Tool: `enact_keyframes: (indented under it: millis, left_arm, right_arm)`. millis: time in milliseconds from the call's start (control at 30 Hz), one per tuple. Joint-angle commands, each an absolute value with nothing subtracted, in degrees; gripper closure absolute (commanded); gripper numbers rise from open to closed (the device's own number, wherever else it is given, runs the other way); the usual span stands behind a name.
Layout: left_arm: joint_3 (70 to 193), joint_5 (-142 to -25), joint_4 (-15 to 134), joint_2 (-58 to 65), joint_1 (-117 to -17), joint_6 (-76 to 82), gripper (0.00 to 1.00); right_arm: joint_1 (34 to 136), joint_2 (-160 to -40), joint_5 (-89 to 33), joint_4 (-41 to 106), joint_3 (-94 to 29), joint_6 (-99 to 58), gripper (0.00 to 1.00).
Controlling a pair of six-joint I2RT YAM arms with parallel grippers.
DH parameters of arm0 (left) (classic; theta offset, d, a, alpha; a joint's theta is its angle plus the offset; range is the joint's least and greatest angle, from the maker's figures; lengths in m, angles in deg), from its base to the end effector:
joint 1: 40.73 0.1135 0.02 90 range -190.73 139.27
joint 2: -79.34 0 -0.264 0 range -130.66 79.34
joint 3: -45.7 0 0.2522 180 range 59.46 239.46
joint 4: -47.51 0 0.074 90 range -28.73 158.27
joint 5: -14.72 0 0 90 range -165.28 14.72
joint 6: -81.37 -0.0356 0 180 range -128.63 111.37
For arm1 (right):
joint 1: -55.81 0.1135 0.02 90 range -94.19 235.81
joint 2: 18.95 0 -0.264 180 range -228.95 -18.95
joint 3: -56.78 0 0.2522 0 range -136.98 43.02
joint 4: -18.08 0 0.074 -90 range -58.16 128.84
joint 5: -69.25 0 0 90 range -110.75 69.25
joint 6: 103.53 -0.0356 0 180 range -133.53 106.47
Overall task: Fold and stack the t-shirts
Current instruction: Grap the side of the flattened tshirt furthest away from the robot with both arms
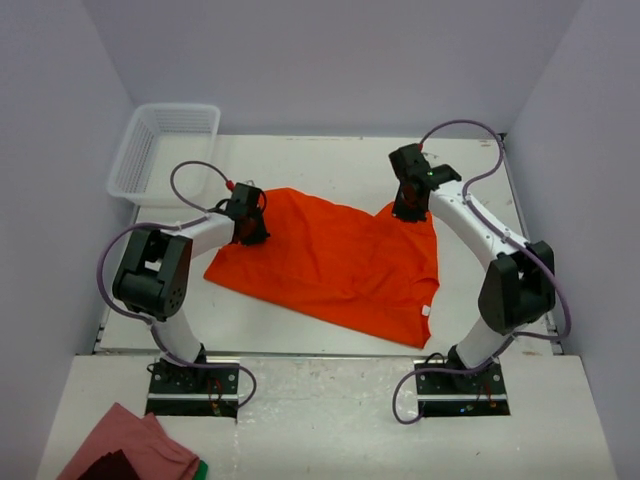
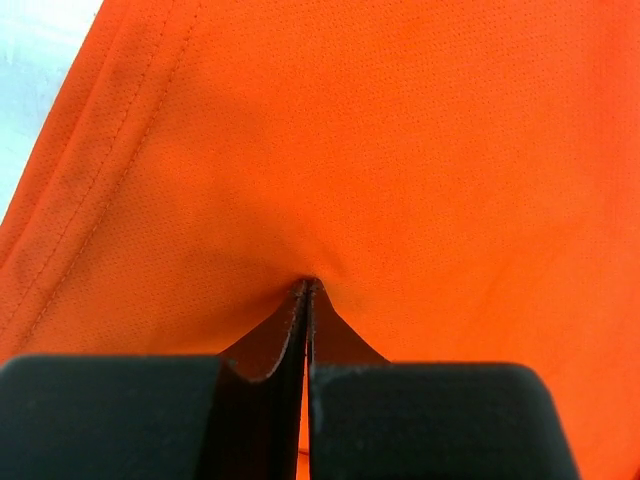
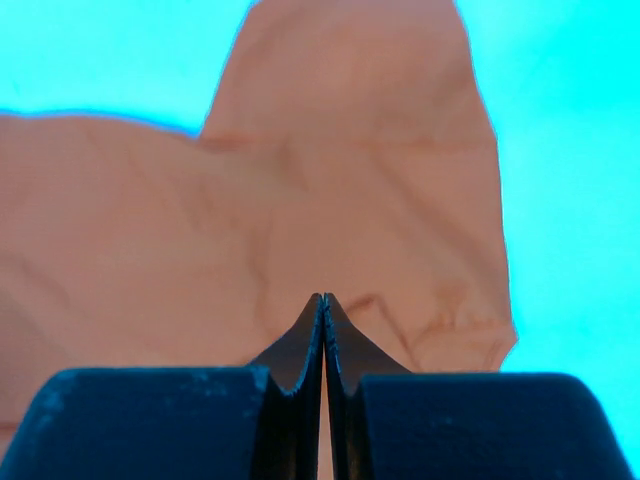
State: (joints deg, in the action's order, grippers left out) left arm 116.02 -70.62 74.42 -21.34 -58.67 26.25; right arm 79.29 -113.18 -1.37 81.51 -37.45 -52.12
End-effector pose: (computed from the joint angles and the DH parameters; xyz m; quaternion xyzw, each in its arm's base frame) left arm 0.3298 -0.1037 0.1534 -0.1525 0.9465 -0.0903 0.2695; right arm 0.3164 0.1245 0.2806 0.1645 0.9459 -0.0236 0.2785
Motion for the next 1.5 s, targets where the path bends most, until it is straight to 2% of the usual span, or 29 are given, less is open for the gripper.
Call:
enact_keyframes:
  millis: [0,267,367,400,433,500,567,600,667,867,1067,1367,1433,1467]
  left_arm:
    - [116.5,-70.1,73.4,-23.6,-57.9,26.4,1.00]
    - [113.8,-69.0,79.1,-24.1,-57.8,31.1,1.00]
    - [112.1,-67.2,82.4,-23.1,-57.5,31.9,1.00]
    - [111.8,-66.3,83.7,-22.5,-57.4,32.2,1.00]
    - [111.5,-66.0,84.3,-21.4,-57.1,32.2,1.00]
    - [110.9,-65.5,85.3,-20.2,-57.1,32.4,1.00]
    - [110.9,-65.7,86.1,-18.6,-57.1,32.7,1.00]
    - [110.8,-66.4,86.2,-17.6,-57.1,32.6,1.00]
    - [111.3,-66.3,86.9,-17.1,-57.1,32.4,1.00]
    - [112.2,-66.3,87.2,-16.6,-57.1,30.8,1.00]
    - [113.3,-68.8,87.0,-17.4,-57.1,30.0,1.00]
    - [116.1,-71.2,87.3,-12.2,-57.3,26.8,1.00]
    - [117.3,-71.7,87.7,-10.8,-57.3,26.3,1.00]
    - [117.7,-71.9,88.2,-10.1,-57.4,26.3,1.00]
  right_arm:
    - [74.4,-117.8,-7.0,77.3,-45.0,-44.6,1.00]
    - [65.0,-134.9,-12.7,81.2,-63.4,-40.0,1.00]
    - [62.6,-139.0,-15.9,81.1,-65.2,-39.9,0.98]
    - [62.3,-140.2,-17.8,80.9,-65.2,-39.8,0.90]
    - [62.2,-141.0,-18.5,80.7,-65.4,-39.6,0.87]
    - [62.0,-142.2,-19.3,80.7,-66.3,-39.2,0.67]
    - [61.9,-143.9,-19.8,81.1,-67.7,-38.7,0.57]
    - [61.6,-144.5,-20.0,81.4,-68.2,-38.7,0.45]
    - [60.5,-146.4,-20.1,82.9,-70.0,-38.4,0.33]
    - [57.9,-150.1,-23.6,85.4,-73.1,-36.2,0.28]
    - [57.7,-152.2,-26.4,87.1,-75.1,-35.9,0.28]
    - [57.7,-156.5,-30.1,94.8,-81.7,-34.5,0.22]
    - [57.7,-157.8,-31.4,97.2,-83.4,-33.8,0.23]
    - [57.7,-158.0,-31.7,97.4,-83.5,-33.7,0.30]
